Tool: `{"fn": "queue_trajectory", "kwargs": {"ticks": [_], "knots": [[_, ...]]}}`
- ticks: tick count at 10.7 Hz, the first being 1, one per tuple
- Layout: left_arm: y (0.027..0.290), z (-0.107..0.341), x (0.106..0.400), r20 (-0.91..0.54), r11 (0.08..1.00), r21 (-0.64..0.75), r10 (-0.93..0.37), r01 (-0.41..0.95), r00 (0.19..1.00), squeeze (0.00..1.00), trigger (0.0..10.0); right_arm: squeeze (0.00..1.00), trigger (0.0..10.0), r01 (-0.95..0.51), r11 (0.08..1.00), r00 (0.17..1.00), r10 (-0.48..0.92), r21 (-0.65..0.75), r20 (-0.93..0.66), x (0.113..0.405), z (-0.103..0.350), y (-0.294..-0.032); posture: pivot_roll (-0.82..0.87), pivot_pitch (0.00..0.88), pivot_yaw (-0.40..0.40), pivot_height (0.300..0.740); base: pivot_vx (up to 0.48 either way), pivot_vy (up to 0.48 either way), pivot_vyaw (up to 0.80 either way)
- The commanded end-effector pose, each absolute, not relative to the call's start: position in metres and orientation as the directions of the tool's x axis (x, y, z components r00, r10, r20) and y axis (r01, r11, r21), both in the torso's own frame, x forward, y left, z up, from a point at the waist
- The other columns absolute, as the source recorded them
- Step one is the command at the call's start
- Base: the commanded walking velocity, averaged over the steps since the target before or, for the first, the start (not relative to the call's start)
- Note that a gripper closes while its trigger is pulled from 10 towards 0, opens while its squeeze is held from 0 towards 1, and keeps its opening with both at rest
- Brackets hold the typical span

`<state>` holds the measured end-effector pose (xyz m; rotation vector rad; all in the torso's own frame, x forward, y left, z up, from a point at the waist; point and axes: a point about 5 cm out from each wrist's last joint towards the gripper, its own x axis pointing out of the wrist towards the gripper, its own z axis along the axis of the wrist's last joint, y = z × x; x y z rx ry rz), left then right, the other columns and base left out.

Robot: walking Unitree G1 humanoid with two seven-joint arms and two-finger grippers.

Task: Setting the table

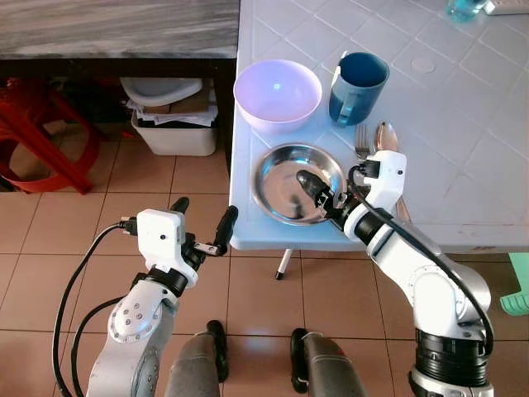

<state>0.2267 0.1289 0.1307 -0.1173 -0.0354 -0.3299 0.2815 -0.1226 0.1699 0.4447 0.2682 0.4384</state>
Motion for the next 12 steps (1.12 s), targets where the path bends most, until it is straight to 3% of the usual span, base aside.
{"fn": "queue_trajectory", "kwargs": {"ticks": [1, 7, 12], "knots": [[0.129, 0.126, 0.225, 0.034, 0.939, -0.106, -0.324, 0.326, 0.945, 0.0, 10.0, 0.0, 0.0, -0.358, 0.769, 0.818, 0.532, 0.529, -0.219, 0.276, 0.155, -0.113, -0.04, 0.26, -0.001, 0.74, 0.0, 0.0, 0.0], [0.129, 0.128, 0.225, 0.041, 0.936, -0.106, -0.333, 0.336, 0.942, 0.0, 10.0, 0.0, 0.0, -0.199, 0.76, 0.779, 0.506, 0.619, -0.37, 0.269, 0.126, -0.124, -0.04, 0.26, -0.001, 0.74, 0.0, 0.0, 0.0], [0.128, 0.129, 0.225, 0.043, 0.935, -0.106, -0.337, 0.34, 0.941, 0.0, 10.0, 0.0, 0.0, -0.062, 0.806, 0.758, 0.422, 0.589, -0.497, 0.263, 0.102, -0.137, -0.04, 0.263, 0.0, 0.74, 0.0, 0.0, 0.0]]}}
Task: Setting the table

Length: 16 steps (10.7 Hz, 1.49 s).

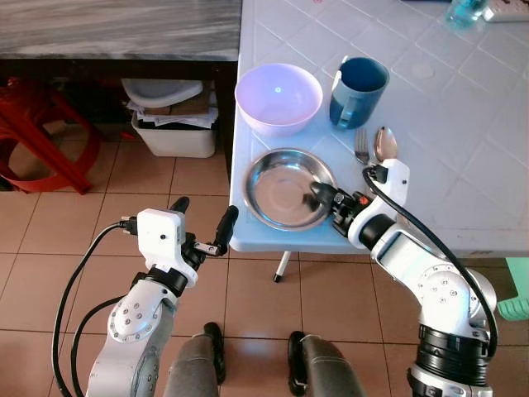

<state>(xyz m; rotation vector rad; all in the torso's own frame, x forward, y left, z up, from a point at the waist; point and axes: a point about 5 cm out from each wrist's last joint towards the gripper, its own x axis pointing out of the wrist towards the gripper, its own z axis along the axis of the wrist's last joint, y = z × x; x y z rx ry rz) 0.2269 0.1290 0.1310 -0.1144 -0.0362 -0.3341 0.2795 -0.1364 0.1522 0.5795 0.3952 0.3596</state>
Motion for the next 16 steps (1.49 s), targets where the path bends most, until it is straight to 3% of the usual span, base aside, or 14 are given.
{"fn": "queue_trajectory", "kwargs": {"ticks": [1, 7, 11, 16], "knots": [[0.128, 0.129, 0.225, 0.042, 0.934, -0.106, -0.339, 0.341, 0.94, 0.0, 10.0, 0.0, 0.0, -0.038, 0.818, 0.754, 0.401, 0.574, -0.52, 0.261, 0.098, -0.14, -0.04, 0.263, 0.0, 0.74, 0.0, 0.0, 0.0], [0.131, 0.123, 0.224, 0.012, 0.946, -0.119, -0.301, 0.301, 0.953, 0.0, 10.0, 0.0, 0.0, 0.038, 0.886, 0.764, 0.273, 0.463, -0.584, 0.258, 0.089, -0.153, -0.04, 0.259, -0.016, 0.74, 0.0, 0.0, 0.0], [0.141, 0.119, 0.234, 0.016, 0.964, -0.152, -0.217, 0.217, 0.976, 0.0, 10.0, 0.0, 0.0, -0.034, 0.927, 0.909, 0.184, 0.373, -0.375, 0.269, 0.112, -0.154, -0.05, 0.236, -0.023, 0.74, 0.0, 0.36, 0.0], [0.165, 0.124, 0.267, 0.073, 0.994, -0.105, 0.034, -0.026, 0.997, 0.0, 10.0, 0.0, 0.0, -0.051, 0.969, 0.976, 0.099, 0.241, -0.194, 0.269, 0.111, -0.155, -0.04, 0.175, -0.027, 0.74, 0.0, 0.48, 0.0]]}}
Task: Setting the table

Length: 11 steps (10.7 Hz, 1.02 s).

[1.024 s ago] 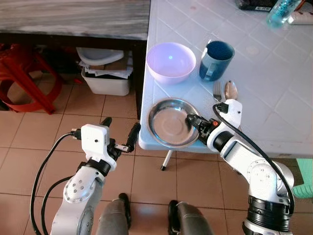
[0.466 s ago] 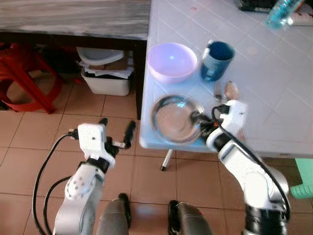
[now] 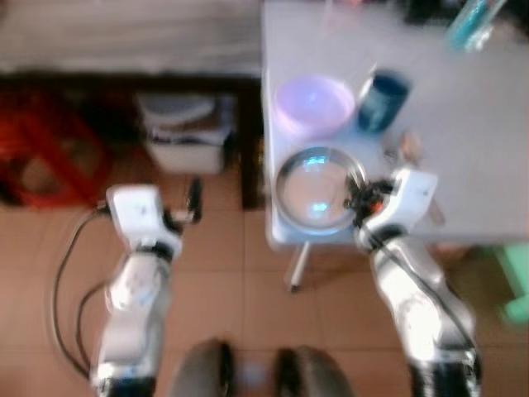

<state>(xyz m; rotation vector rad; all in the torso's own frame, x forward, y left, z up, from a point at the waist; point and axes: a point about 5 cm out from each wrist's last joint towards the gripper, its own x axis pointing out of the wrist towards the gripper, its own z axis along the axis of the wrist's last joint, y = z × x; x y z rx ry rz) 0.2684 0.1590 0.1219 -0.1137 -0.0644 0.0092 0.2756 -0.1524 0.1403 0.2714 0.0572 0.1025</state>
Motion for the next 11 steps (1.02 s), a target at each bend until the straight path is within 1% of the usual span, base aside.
{"fn": "queue_trajectory", "kwargs": {"ticks": [1, 2, 3, 4, 5, 7, 9, 10, 11], "knots": [[0.168, 0.124, 0.271, 0.088, 0.996, -0.083, 0.048, -0.04, 0.995, 0.0, 10.0, 0.0, 0.0, -0.046, 0.972, 0.986, 0.082, 0.231, -0.147, 0.27, 0.115, -0.157, -0.04, 0.174, -0.037, 0.74, 0.0, 0.48, 0.0], [0.167, 0.12, 0.273, 0.084, 0.997, -0.062, 0.045, -0.04, 0.995, 0.0, 10.0, 0.0, 0.0, -0.045, 0.977, 0.992, 0.069, 0.208, -0.109, 0.27, 0.117, -0.159, -0.04, 0.173, -0.048, 0.74, 0.0, 0.48, 0.0], [0.164, 0.113, 0.277, 0.066, 0.997, -0.074, 0.041, -0.036, 0.997, 0.0, 10.0, 0.0, 0.0, -0.035, 0.975, 0.994, 0.057, 0.218, -0.098, 0.27, 0.115, -0.156, -0.06, 0.173, -0.042, 0.74, 0.0, 0.48, 0.0], [0.159, 0.115, 0.281, 0.08, 0.997, -0.075, 0.029, -0.023, 0.996, 0.0, 10.0, 0.0, 0.0, -0.066, 0.978, 0.996, 0.077, 0.196, -0.048, 0.271, 0.12, -0.148, -0.06, 0.163, -0.036, 0.74, 0.0, 0.48, 0.0], [0.161, 0.121, 0.285, 0.106, 0.998, -0.06, 0.029, -0.023, 0.994, 0.0, 10.0, 0.0, 0.0, -0.076, 0.982, 0.997, 0.074, 0.17, 0.02, 0.272, 0.132, -0.147, -0.06, 0.167, -0.025, 0.74, 0.0, 0.435, 0.0], [0.171, 0.122, 0.286, 0.114, 0.998, -0.049, 0.053, -0.048, 0.992, 0.0, 10.0, 0.0, 0.0, -0.12, 0.983, 0.991, 0.111, 0.143, 0.069, 0.277, 0.143, -0.143, -0.06, 0.174, -0.017, 0.74, 0.339, 0.336, 0.0], [0.171, 0.123, 0.287, 0.118, 0.997, -0.053, 0.063, -0.058, 0.991, 0.0, 10.0, 0.0, 0.0, -0.128, 0.983, 0.989, 0.116, 0.135, 0.093, 0.282, 0.148, -0.141, -0.06, 0.177, -0.019, 0.74, 0.379, 0.294, 0.0], [0.166, 0.122, 0.287, 0.119, 0.997, -0.059, 0.062, -0.056, 0.991, 0.0, 10.0, 0.0, 0.0, -0.127, 0.983, 0.987, 0.113, 0.13, 0.115, 0.285, 0.152, -0.141, -0.05, 0.176, -0.024, 0.74, 0.379, 0.296, 0.0], [0.165, 0.117, 0.285, 0.104, 0.996, -0.065, 0.063, -0.056, 0.993, 0.0, 10.0, 0.0, 0.0, -0.12, 0.984, 0.988, 0.105, 0.131, 0.115, 0.286, 0.151, -0.142, -0.05, 0.182, -0.015, 0.74, 0.379, 0.296, 0.0]]}}
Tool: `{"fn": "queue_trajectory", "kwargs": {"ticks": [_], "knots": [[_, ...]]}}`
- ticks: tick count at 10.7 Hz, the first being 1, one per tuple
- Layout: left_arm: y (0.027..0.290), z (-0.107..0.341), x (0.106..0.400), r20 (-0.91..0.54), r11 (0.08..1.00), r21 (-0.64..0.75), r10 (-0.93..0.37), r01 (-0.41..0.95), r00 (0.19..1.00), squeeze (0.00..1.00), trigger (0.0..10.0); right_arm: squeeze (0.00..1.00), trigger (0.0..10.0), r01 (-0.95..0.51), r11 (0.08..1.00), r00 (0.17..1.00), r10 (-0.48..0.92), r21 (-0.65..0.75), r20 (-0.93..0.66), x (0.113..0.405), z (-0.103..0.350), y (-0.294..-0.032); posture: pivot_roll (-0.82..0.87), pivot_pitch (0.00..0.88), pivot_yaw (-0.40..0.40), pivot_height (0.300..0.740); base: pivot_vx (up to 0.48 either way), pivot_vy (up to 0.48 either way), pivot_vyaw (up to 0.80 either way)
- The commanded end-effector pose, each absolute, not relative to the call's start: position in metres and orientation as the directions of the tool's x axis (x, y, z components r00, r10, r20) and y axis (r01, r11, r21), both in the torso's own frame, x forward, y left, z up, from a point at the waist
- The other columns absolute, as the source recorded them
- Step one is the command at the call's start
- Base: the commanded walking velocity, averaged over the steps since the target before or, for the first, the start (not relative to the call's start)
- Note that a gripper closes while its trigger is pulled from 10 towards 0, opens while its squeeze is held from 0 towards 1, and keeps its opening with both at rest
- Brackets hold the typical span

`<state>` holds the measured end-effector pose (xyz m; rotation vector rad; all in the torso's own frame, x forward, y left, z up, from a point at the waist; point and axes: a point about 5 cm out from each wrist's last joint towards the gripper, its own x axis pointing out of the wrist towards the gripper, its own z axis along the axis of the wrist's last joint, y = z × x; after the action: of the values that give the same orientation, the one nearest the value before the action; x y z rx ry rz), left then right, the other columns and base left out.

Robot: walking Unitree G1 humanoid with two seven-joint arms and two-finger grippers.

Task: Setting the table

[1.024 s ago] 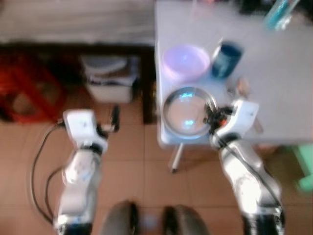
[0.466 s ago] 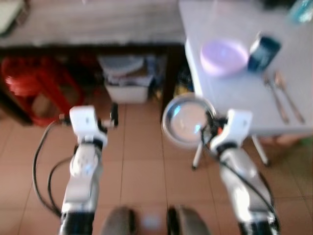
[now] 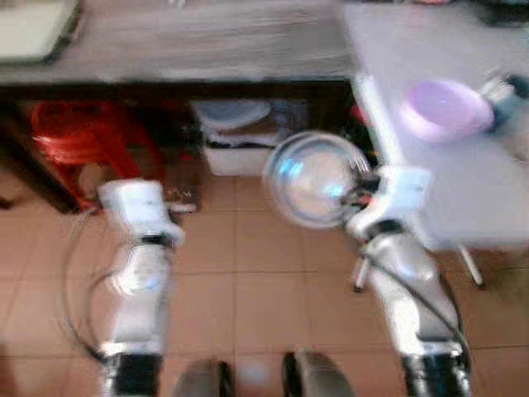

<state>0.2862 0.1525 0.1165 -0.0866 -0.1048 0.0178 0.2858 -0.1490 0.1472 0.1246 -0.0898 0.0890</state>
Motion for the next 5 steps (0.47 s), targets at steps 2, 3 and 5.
{"fn": "queue_trajectory", "kwargs": {"ticks": [2, 3, 5], "knots": [[0.163, 0.101, 0.28, 0.049, 0.997, -0.064, 0.043, -0.04, 0.998, 0.0, 10.0, 0.0, 0.0, -0.121, 0.985, 0.989, 0.109, 0.125, 0.102, 0.283, 0.143, -0.141, -0.07, 0.15, 0.008, 0.74, 0.379, 0.296, 0.0], [0.164, 0.113, 0.284, 0.097, 0.998, -0.04, 0.047, -0.043, 0.994, 0.0, 10.0, 0.0, 0.0, -0.115, 0.987, 0.985, 0.098, 0.116, 0.144, 0.287, 0.151, -0.141, -0.04, 0.145, 0.019, 0.74, 0.382, 0.292, 0.0], [0.172, 0.119, 0.284, 0.12, 0.996, -0.02, 0.085, -0.083, 0.989, 0.0, 10.0, 0.0, 0.0, -0.128, 0.986, 0.978, 0.108, 0.107, 0.176, 0.293, 0.16, -0.14, -0.01, 0.165, 0.027, 0.74, 0.437, 0.122, 0.0]]}}
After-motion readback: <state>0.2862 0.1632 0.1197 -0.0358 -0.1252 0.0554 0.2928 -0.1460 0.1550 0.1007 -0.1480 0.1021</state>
